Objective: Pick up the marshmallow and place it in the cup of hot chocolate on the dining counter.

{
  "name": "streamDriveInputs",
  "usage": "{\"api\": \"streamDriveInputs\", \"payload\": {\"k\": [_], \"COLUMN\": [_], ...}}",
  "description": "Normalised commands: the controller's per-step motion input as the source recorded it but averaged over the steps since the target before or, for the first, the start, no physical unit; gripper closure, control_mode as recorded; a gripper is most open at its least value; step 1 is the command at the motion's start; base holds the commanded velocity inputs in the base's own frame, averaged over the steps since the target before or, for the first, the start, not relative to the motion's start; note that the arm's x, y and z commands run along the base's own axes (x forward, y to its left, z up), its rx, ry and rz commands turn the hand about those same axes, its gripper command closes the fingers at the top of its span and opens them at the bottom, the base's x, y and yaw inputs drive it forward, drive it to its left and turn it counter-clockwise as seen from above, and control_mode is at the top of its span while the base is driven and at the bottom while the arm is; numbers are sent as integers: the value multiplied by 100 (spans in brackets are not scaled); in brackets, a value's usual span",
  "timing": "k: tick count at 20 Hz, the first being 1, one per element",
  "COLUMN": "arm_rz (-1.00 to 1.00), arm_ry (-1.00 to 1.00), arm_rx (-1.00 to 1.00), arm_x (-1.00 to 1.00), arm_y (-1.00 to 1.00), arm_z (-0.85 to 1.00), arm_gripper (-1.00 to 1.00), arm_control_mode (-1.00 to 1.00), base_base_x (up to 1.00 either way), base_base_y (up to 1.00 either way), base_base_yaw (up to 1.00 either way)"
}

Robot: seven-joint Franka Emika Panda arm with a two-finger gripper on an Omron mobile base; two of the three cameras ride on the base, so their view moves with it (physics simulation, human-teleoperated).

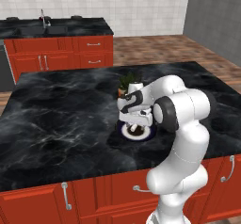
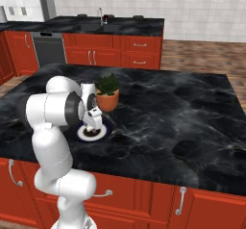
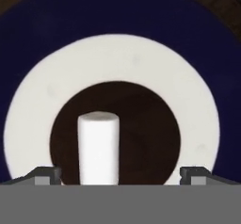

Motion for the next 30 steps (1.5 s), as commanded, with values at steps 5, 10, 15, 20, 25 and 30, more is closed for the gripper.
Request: {"api": "streamDriveInputs", "payload": {"k": [5, 10, 15, 20, 25, 30], "arm_rz": [-4, -2, 0, 0, 0, 1], "arm_ry": [4, 5, 5, 0, 0, -11], "arm_rx": [0, 0, 0, 0, 2, 5], "arm_x": [32, 19, -21, -11, -5, -21], "arm_y": [12, 1, 0, -4, -9, -15], "arm_z": [-11, -19, -41, -33, -17, 20], "arm_gripper": [-100, -100, 100, 100, 100, 100], "arm_control_mode": [-100, -100, -100, -100, -100, -100], "base_base_x": [0, 0, 0, 0, 0, 0], "base_base_y": [0, 0, 0, 0, 0, 0], "base_base_yaw": [0, 0, 0, 0, 0, 0]}}
